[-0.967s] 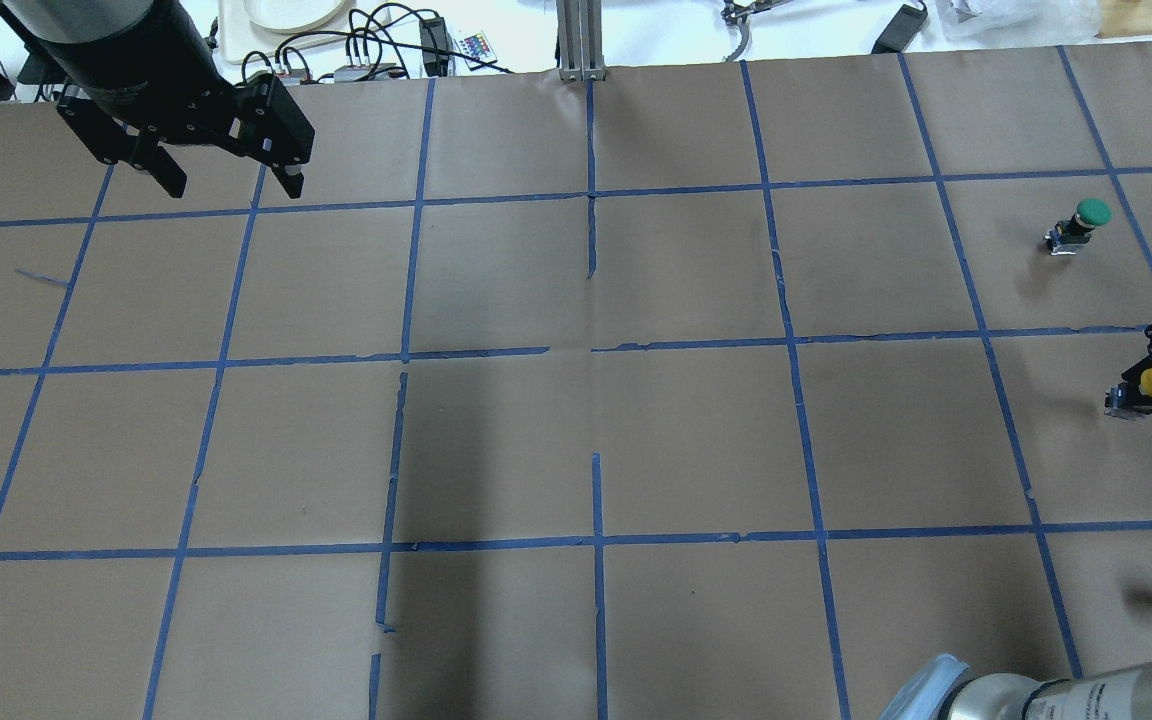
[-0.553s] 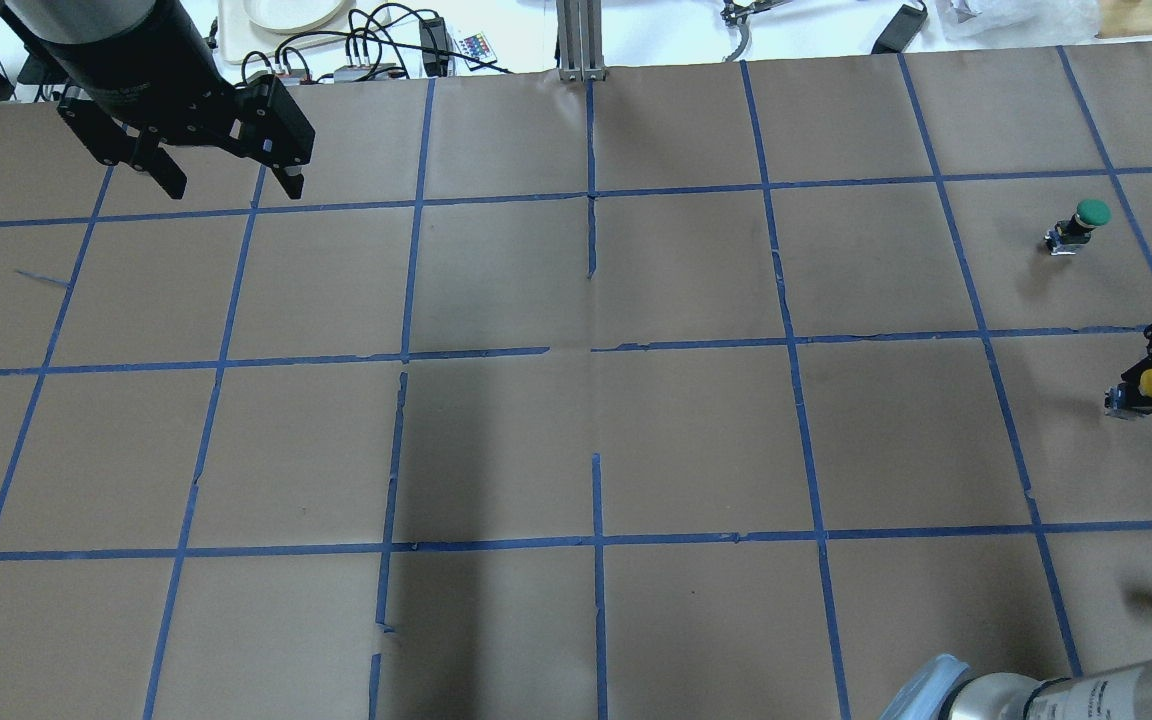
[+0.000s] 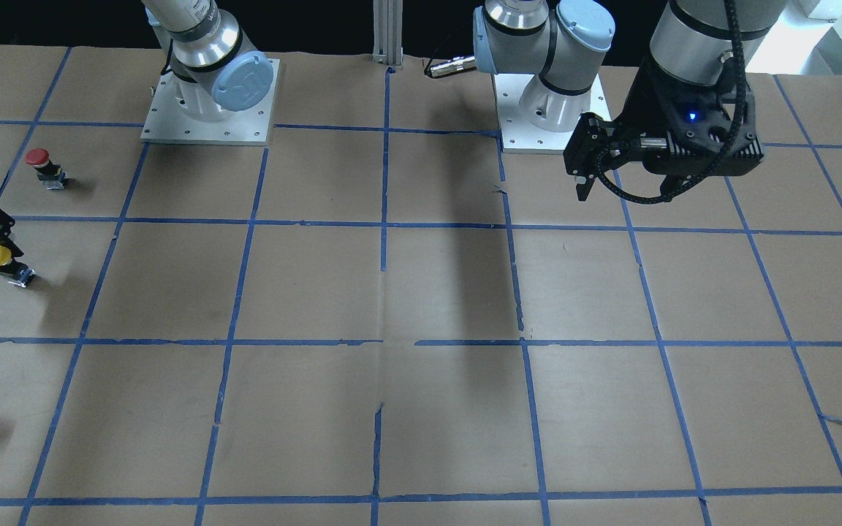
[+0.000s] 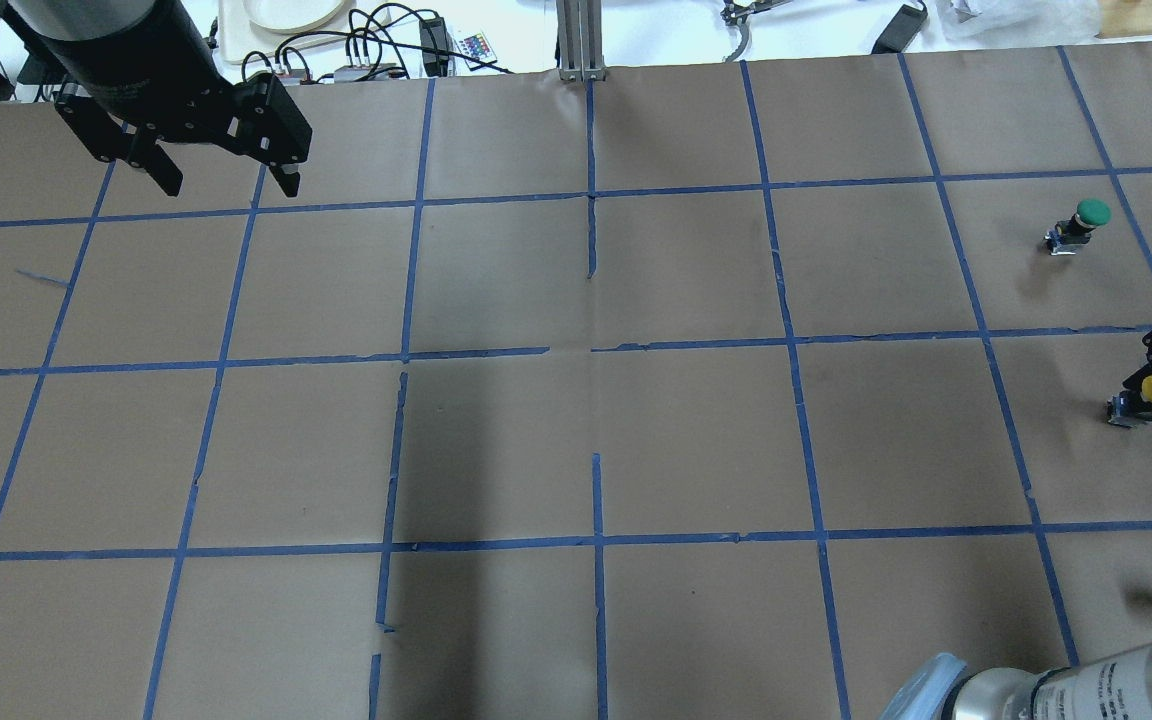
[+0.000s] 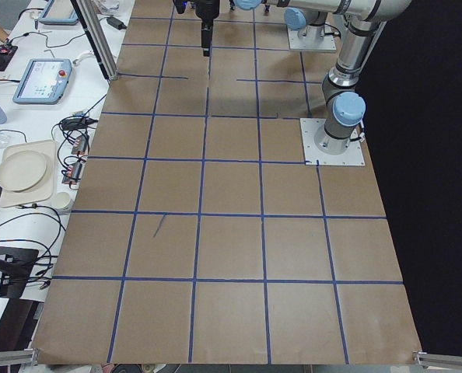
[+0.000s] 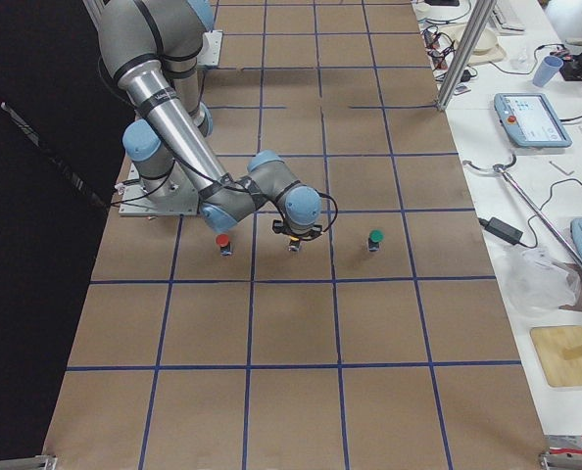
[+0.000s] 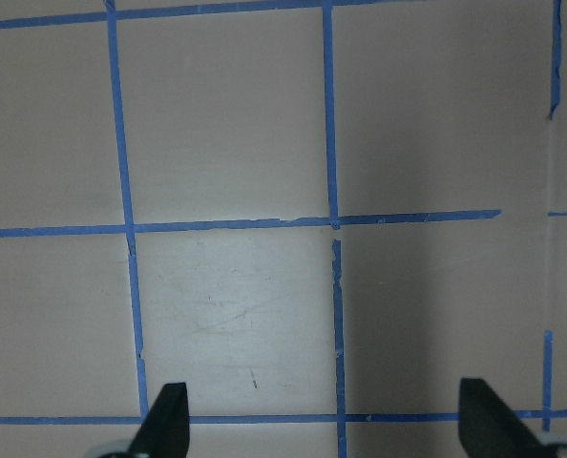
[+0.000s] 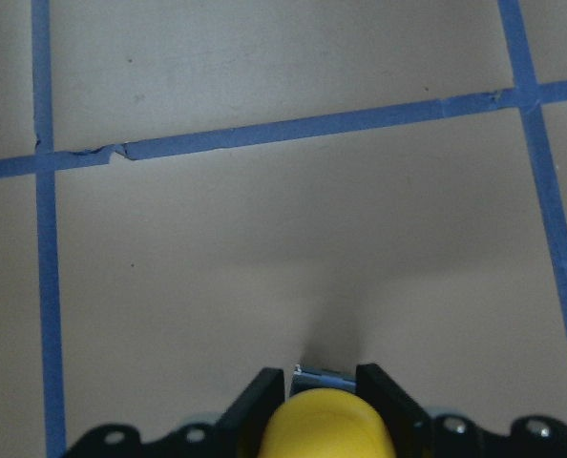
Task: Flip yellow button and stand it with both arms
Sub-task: 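Set the button upright on the table and open the right gripper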
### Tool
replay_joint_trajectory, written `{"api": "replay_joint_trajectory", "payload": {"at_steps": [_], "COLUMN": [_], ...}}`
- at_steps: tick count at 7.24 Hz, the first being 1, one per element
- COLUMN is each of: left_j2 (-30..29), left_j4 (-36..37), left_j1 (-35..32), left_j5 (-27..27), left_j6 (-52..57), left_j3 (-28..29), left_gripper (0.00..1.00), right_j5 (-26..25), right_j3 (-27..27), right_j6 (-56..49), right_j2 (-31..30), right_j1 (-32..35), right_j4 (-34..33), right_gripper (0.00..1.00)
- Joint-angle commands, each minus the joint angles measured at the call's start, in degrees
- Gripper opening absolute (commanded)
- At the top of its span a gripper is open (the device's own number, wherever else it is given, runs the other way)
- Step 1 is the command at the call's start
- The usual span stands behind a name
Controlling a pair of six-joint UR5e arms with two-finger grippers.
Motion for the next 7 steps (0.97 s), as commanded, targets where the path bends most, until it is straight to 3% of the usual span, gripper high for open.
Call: {"api": "replay_joint_trajectory", "payload": {"at_steps": [1,2,3,7], "left_j2": [0.0,0.0,0.0,0.0], "left_j4": [0.1,0.1,0.1,0.1], "left_j1": [0.0,0.0,0.0,0.0], "left_j5": [0.0,0.0,0.0,-0.1], "left_j6": [0.0,0.0,0.0,0.0], "left_j3": [0.2,0.5,0.4,0.6], "left_gripper": [1.0,1.0,1.0,1.0], "right_j5": [0.2,0.9,1.6,1.8], "right_j3": [0.0,0.2,0.4,-0.1], "right_j6": [0.0,0.2,0.4,1.8], "right_j2": [0.1,0.1,0.1,-0.8], "right_j1": [0.0,0.0,0.0,0.1], "right_j4": [0.2,0.2,0.2,0.1], "right_gripper": [0.28,0.65,0.75,0.85]}}
